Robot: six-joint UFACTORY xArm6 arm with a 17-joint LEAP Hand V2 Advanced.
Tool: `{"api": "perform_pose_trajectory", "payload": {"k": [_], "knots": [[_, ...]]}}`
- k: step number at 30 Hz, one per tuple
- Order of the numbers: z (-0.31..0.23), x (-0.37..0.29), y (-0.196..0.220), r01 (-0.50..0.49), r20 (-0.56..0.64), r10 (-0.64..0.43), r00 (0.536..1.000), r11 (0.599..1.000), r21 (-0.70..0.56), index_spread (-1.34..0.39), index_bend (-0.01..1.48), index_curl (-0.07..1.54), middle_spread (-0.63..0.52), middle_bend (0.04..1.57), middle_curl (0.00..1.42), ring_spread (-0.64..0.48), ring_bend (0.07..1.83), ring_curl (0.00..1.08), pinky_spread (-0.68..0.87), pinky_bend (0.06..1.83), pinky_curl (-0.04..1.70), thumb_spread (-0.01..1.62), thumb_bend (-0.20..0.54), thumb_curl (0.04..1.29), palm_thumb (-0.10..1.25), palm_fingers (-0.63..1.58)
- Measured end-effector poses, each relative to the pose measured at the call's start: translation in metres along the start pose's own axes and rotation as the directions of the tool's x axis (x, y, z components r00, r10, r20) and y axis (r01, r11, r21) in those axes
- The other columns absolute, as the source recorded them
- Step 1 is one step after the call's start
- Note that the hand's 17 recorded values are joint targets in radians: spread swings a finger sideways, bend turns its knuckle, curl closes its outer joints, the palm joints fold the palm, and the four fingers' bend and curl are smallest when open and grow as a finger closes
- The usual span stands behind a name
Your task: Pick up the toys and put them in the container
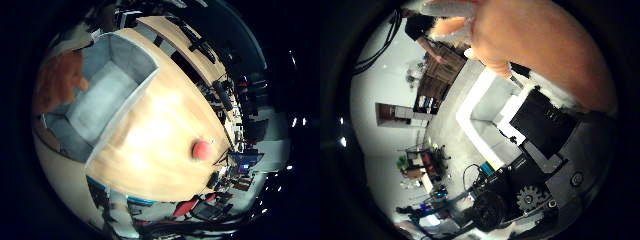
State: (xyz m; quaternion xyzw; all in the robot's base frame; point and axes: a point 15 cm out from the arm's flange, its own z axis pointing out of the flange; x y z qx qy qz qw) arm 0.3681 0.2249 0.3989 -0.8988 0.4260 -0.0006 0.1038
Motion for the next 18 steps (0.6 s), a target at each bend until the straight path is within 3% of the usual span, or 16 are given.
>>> {"api": "perform_pose_trajectory", "payload": {"k": [2, 4, 6, 7, 8, 11, 13, 18], "knots": [[0.002, 0.000, -0.001, 0.003, 0.001, -0.003, 1.000, 1.000, -0.005, -0.61, 0.27, 0.82, -0.41, 0.84, 0.67, -0.32, 1.22, 0.50, -0.46, 1.25, 0.50, 0.96, -0.026, 0.37, 1.06, 1.17], [0.005, 0.000, 0.000, 0.016, 0.001, -0.015, 1.000, 1.000, -0.016, -0.61, 0.21, 0.81, -0.42, 0.79, 0.66, -0.33, 1.21, 0.49, -0.48, 1.26, 0.50, 0.96, -0.080, 0.34, 0.93, 1.09], [0.005, 0.002, 0.000, 0.033, -0.003, -0.034, 0.999, 0.999, -0.029, -0.60, 0.16, 0.79, -0.42, 0.56, 0.60, -0.35, 1.13, 0.49, -0.51, 1.29, 0.52, 0.92, -0.173, 0.28, 0.58, 0.56], [0.007, 0.002, 0.003, 0.046, -0.001, -0.046, 0.999, 0.998, -0.044, -0.59, 0.21, 0.80, -0.39, 0.52, 0.59, -0.31, 1.02, 0.48, -0.39, 1.18, 0.53, 0.89, -0.153, 0.26, 0.47, 0.21], [0.011, 0.002, 0.006, 0.059, 0.005, -0.059, 0.998, 0.996, -0.063, -0.58, 0.19, 0.77, -0.36, 0.49, 0.57, -0.26, 0.91, 0.46, -0.27, 1.14, 0.53, 0.85, -0.148, 0.25, 0.36, 0.03], [0.014, 0.002, 0.007, 0.088, 0.014, -0.087, 0.996, 0.992, -0.090, -0.55, 0.14, 0.63, -0.28, 0.41, 0.49, -0.15, 0.70, 0.31, 0.02, 1.04, 0.42, 0.78, -0.086, 0.25, 0.21, -0.07], [0.015, 0.002, 0.004, 0.099, 0.014, -0.098, 0.995, 0.991, -0.086, -0.53, 0.13, 0.57, -0.24, 0.37, 0.46, -0.09, 0.63, 0.28, 0.14, 1.00, 0.38, 0.75, -0.065, 0.26, 0.16, -0.10], [0.015, 0.002, 0.002, 0.113, 0.016, -0.112, 0.994, 0.990, -0.080, -0.51, 0.13, 0.46, -0.20, 0.29, 0.41, -0.03, 0.54, 0.25, 0.30, 0.94, 0.33, 0.71, -0.047, 0.28, 0.11, -0.08]]}}
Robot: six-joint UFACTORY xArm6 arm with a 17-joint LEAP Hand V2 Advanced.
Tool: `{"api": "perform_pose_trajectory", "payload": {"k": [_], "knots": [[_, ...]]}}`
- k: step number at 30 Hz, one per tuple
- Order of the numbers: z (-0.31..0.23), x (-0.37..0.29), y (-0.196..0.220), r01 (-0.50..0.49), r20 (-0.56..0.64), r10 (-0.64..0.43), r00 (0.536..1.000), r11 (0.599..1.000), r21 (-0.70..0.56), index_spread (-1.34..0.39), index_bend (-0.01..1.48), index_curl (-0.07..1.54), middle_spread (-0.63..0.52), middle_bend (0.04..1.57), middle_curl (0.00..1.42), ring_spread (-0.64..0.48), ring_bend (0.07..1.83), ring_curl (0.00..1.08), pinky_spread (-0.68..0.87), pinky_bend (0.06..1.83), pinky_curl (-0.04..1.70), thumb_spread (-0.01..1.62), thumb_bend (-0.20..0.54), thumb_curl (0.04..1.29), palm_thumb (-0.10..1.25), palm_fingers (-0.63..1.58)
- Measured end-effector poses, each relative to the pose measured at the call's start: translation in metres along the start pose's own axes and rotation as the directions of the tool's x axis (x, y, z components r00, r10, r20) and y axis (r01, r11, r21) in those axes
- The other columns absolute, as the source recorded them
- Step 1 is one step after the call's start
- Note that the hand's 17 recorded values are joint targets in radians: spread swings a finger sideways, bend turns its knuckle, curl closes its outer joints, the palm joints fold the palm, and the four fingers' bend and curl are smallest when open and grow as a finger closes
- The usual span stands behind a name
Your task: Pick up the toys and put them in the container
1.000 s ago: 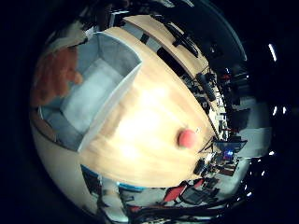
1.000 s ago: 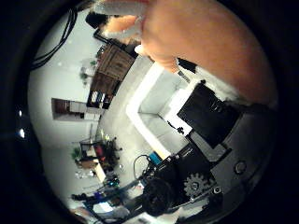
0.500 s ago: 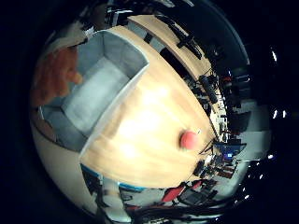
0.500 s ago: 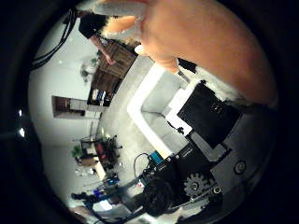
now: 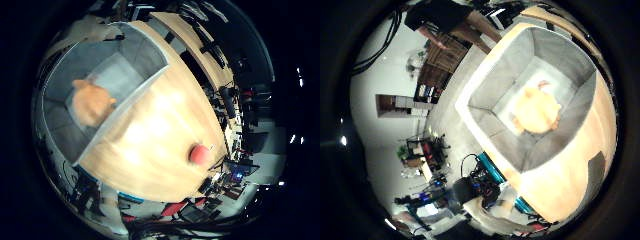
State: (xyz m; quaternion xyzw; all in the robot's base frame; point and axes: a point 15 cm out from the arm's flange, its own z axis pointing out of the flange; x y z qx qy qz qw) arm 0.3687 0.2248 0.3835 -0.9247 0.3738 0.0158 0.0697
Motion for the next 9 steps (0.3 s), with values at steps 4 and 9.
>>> {"api": "perform_pose_trajectory", "payload": {"k": [4, 9], "knots": [[0.0006, -0.0009, -0.0003, 0.005, -0.001, -0.005, 1.000, 1.000, -0.002, -0.50, 0.13, 0.39, -0.19, 0.26, 0.39, -0.01, 0.49, 0.24, 0.36, 0.90, 0.30, 0.69, -0.042, 0.30, 0.11, -0.05], [-0.0006, -0.0009, -0.0005, 0.008, -0.002, -0.008, 1.000, 1.000, 0.001, -0.49, 0.13, 0.34, -0.18, 0.23, 0.38, 0.00, 0.47, 0.24, 0.39, 0.89, 0.29, 0.69, -0.041, 0.31, 0.10, -0.03]]}}
